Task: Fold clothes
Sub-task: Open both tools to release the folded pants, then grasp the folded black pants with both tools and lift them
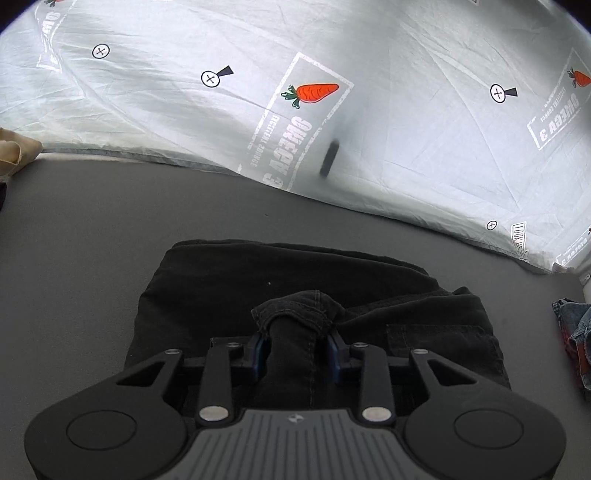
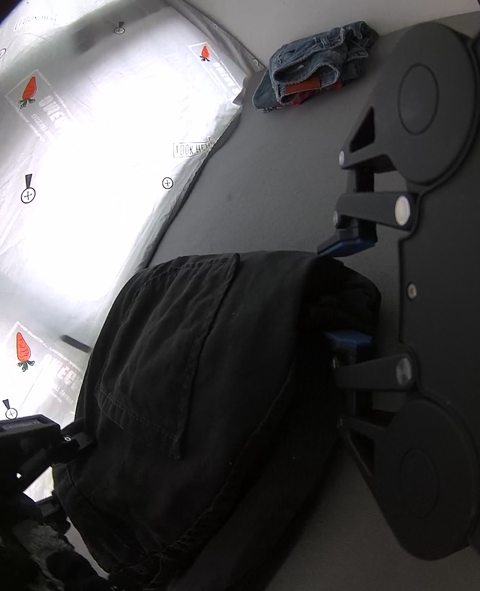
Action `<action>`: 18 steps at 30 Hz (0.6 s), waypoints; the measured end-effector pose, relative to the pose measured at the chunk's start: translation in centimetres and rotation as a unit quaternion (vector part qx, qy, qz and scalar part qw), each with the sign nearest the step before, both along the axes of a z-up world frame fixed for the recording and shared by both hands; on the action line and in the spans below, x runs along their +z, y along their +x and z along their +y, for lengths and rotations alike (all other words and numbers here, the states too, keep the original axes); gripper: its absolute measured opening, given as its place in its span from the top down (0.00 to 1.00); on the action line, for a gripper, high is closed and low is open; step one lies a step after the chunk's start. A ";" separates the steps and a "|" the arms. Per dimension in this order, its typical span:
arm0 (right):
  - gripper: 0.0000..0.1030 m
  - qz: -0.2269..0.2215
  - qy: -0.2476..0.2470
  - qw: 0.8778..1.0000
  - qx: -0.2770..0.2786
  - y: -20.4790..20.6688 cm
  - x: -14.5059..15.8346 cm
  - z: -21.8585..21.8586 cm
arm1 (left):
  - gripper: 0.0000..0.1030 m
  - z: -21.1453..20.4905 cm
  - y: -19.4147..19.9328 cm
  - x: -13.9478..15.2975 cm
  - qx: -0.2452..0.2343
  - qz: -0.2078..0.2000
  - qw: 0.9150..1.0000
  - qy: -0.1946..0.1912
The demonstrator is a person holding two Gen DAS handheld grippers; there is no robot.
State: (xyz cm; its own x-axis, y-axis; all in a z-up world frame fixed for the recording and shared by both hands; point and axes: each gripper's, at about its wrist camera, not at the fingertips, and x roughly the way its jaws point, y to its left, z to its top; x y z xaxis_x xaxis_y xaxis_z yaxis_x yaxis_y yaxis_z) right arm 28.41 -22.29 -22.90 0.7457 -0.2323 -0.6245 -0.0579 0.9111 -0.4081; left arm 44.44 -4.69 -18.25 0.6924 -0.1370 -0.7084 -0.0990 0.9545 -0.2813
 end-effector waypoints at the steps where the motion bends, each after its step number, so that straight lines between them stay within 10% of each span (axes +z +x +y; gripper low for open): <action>1: 0.58 0.009 0.021 1.000 -0.004 0.2 0.4 -0.5 | 0.52 0.6 0.3 -0.4 0.003 0.007 1.000 -0.012; 4: 0.45 0.035 0.086 0.995 -0.025 0.2 1.6 -2.6 | 0.44 2.5 0.2 0.2 -0.005 0.006 0.999 -0.037; 6: 0.42 0.043 0.131 0.990 -0.042 -0.5 2.4 -4.3 | 0.20 3.4 -0.3 0.8 -0.013 -0.003 0.999 -0.032; 13: 0.31 0.005 0.234 0.965 -0.118 -1.3 5.3 -10.0 | 0.20 4.3 -2.9 2.8 -0.017 -0.028 0.998 0.057; 18: 0.25 -0.014 0.322 0.938 -0.125 2.6 5.7 -12.3 | 0.16 6.8 -2.7 1.1 -0.034 0.002 0.999 0.010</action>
